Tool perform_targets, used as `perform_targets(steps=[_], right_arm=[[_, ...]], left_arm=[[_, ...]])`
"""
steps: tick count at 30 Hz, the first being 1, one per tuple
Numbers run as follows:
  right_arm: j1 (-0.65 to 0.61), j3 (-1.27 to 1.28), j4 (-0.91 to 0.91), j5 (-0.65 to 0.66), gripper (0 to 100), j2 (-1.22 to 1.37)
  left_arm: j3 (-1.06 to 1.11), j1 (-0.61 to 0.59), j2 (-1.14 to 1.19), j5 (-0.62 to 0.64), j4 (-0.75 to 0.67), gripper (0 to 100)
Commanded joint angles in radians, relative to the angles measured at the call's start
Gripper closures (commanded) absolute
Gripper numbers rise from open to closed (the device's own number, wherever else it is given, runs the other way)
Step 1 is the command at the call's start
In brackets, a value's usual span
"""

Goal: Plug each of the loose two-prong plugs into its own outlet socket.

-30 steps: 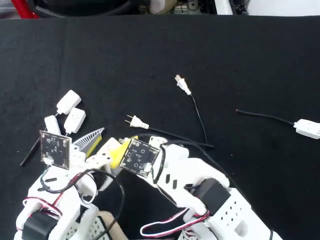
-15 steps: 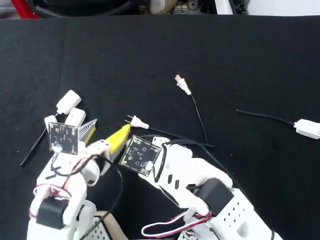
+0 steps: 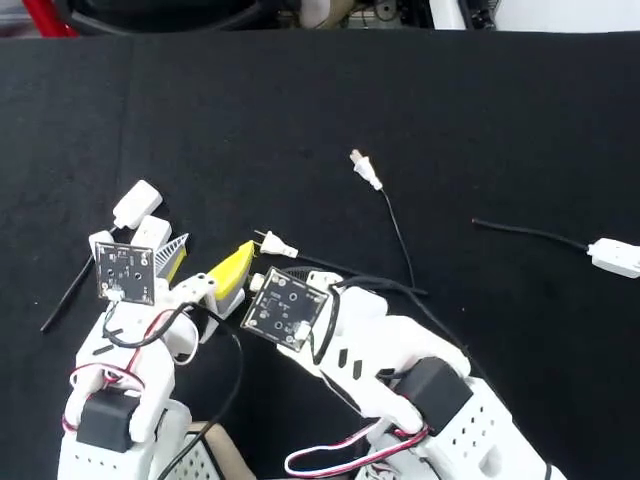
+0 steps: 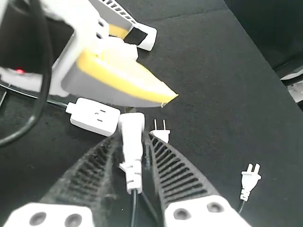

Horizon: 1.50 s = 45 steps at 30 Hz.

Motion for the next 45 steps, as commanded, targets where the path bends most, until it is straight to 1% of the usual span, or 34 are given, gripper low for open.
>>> perform_targets(steps=[1,4,8,10,13,15,17,20,23,26,28,30,33,36,38,41,45], right_arm=[[0.008,-0.096,0.002,-0.011,98.6,-0.016],[0.012,-0.114,0.012,-0.011,98.6,-0.016],[0.014,-0.182,0.080,-0.012,98.6,-0.005],[0.014,-0.200,0.087,-0.012,98.6,0.039],[0.025,-0.246,0.087,-0.012,98.6,0.171],[0.080,-0.305,0.094,-0.012,98.6,0.286],[0.164,-0.381,0.115,-0.012,98.6,0.404],[0.244,-0.521,0.195,-0.012,98.6,0.567],[0.269,-0.648,0.301,-0.012,98.6,0.714],[0.270,-0.730,0.381,-0.012,98.6,0.834],[0.272,-0.768,0.423,-0.035,98.6,0.892],[0.288,-0.796,0.470,-0.038,98.6,0.937],[0.327,-0.825,0.528,-0.037,98.6,0.990],[0.361,-0.825,0.534,-0.037,98.6,1.026],[0.385,-0.822,0.535,-0.037,98.6,1.046],[0.419,-0.800,0.517,-0.035,98.6,1.066],[0.423,-0.766,0.462,-0.037,98.6,1.098]], left_arm=[[0.021,0.054,0.003,-0.012,-0.009,71],[0.030,0.065,0.003,-0.014,-0.009,71],[0.035,0.070,0.005,-0.014,-0.009,71],[0.042,0.082,0.005,-0.014,-0.009,71],[0.051,0.104,0.005,-0.014,-0.008,71],[0.051,0.099,0.005,-0.014,-0.008,71],[0.054,0.085,0.005,-0.014,-0.008,71],[0.048,0.027,0.005,-0.014,-0.008,70],[0.045,-0.053,0.005,-0.014,-0.008,70],[0.013,-0.206,0.005,-0.072,0.002,70],[-0.004,-0.328,0.005,-0.123,0.043,70],[-0.002,-0.409,0.005,-0.195,0.089,70],[0.021,-0.429,0.005,-0.345,0.155,70],[0.058,-0.390,0.008,-0.456,0.169,70],[0.074,-0.400,0.008,-0.508,0.163,70],[0.077,-0.495,0.009,-0.526,0.094,70],[0.050,-0.575,0.014,-0.525,0.046,70]])
